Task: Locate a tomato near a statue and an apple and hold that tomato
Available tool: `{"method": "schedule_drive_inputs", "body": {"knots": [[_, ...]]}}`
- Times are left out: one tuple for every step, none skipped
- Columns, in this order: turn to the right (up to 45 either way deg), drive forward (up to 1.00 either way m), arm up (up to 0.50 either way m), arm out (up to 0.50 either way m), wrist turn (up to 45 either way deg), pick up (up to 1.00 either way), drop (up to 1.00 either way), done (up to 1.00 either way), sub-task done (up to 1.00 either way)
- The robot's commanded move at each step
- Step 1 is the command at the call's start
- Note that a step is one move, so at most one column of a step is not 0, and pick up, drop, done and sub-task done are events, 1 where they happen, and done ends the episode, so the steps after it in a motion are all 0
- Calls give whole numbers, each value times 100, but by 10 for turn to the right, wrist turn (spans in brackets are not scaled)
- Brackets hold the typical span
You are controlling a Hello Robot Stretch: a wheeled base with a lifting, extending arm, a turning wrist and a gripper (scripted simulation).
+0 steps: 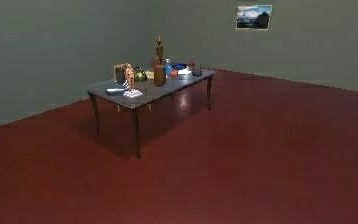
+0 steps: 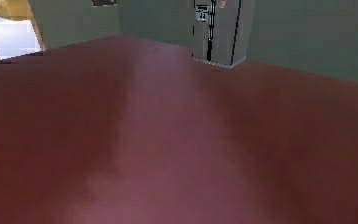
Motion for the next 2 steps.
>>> {"method": "schedule_drive_inputs", "body": {"knots": [[0,100,0,0,0,0,0,0,0],[0,50,0,0,0,0,0,0,0]]}}
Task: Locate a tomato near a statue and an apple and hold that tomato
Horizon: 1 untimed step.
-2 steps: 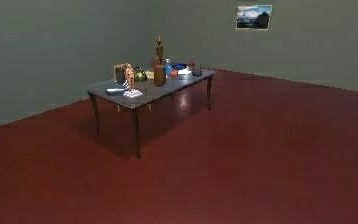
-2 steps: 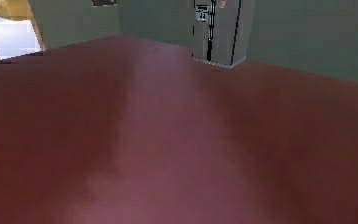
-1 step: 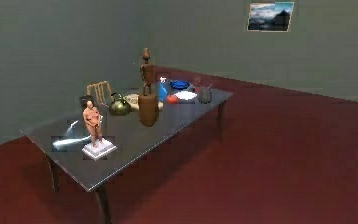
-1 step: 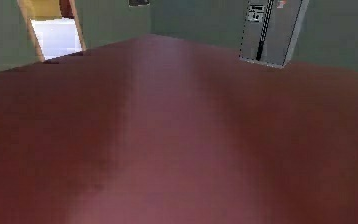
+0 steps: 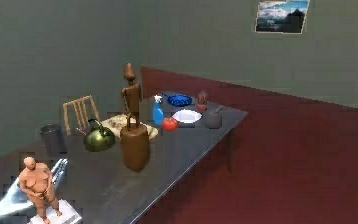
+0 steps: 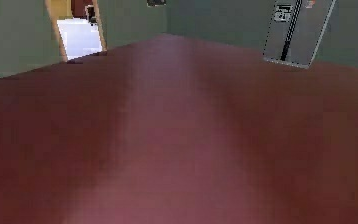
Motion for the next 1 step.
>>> {"method": "schedule_drive_inputs", "body": {"knots": [[-450,0,0,0,0,0,0,0,0]]}}
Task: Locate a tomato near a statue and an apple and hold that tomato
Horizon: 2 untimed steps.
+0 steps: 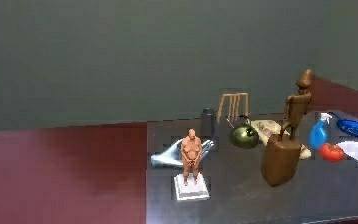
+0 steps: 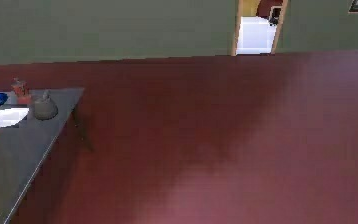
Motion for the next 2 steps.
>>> {"method": "schedule_drive_inputs", "body": {"knots": [[-450,0,0,0,0,0,0,0,0],[-450,0,0,0,0,0,0,0,0]]}}
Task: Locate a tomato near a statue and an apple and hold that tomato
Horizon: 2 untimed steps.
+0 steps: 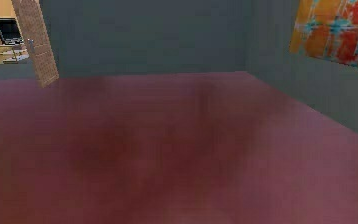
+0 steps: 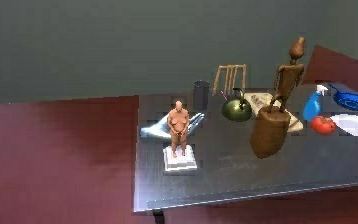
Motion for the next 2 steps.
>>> {"method": "schedule_drive_inputs", "body": {"knots": [[-60,0,0,0,0,0,0,0,0],[0,25,0,0,0,0,0,0,0]]}}
